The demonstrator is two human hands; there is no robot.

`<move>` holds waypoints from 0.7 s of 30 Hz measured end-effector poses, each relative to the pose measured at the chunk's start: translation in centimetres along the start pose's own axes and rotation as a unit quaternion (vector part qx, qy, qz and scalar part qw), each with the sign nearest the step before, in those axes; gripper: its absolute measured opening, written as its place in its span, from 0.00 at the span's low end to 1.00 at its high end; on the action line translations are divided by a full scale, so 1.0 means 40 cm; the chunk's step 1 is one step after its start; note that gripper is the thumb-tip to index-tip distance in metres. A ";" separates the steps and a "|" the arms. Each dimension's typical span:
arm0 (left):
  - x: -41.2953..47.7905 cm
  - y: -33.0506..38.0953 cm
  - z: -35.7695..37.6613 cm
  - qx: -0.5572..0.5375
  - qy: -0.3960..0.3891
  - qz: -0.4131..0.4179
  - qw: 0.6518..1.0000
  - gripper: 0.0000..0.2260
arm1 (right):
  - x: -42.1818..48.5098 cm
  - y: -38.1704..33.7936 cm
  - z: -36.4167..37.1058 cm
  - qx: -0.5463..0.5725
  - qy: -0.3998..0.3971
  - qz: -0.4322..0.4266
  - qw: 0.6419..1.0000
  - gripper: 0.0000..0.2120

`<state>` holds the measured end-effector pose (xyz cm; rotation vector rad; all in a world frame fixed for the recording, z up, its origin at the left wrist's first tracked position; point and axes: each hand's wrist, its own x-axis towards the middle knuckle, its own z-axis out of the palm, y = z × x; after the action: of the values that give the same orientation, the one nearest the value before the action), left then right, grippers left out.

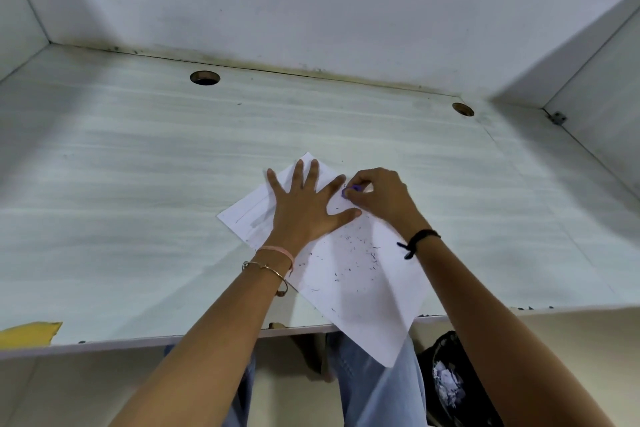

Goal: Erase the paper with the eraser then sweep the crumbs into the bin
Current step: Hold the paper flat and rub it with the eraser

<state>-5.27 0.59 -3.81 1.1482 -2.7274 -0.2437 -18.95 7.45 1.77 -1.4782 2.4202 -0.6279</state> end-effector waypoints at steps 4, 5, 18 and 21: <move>0.000 -0.002 0.000 -0.006 0.001 -0.002 1.000 0.36 | 0.025 0.018 -0.033 -0.021 0.028 0.060 0.998 0.04; 0.001 -0.002 0.001 -0.002 0.002 0.000 1.000 0.37 | 0.024 0.009 -0.026 -0.020 0.025 0.045 0.998 0.05; 0.002 -0.004 0.002 0.002 -0.005 0.000 1.000 0.38 | -0.008 -0.016 0.007 0.029 0.015 -0.013 0.999 0.05; 0.001 -0.006 -0.003 -0.006 -0.012 -0.006 1.000 0.38 | -0.002 -0.004 0.015 0.000 0.041 0.005 0.999 0.04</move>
<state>-5.13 0.39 -3.73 1.1668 -2.7363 -0.2780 -18.55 7.31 1.33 -1.4666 2.4860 -0.6992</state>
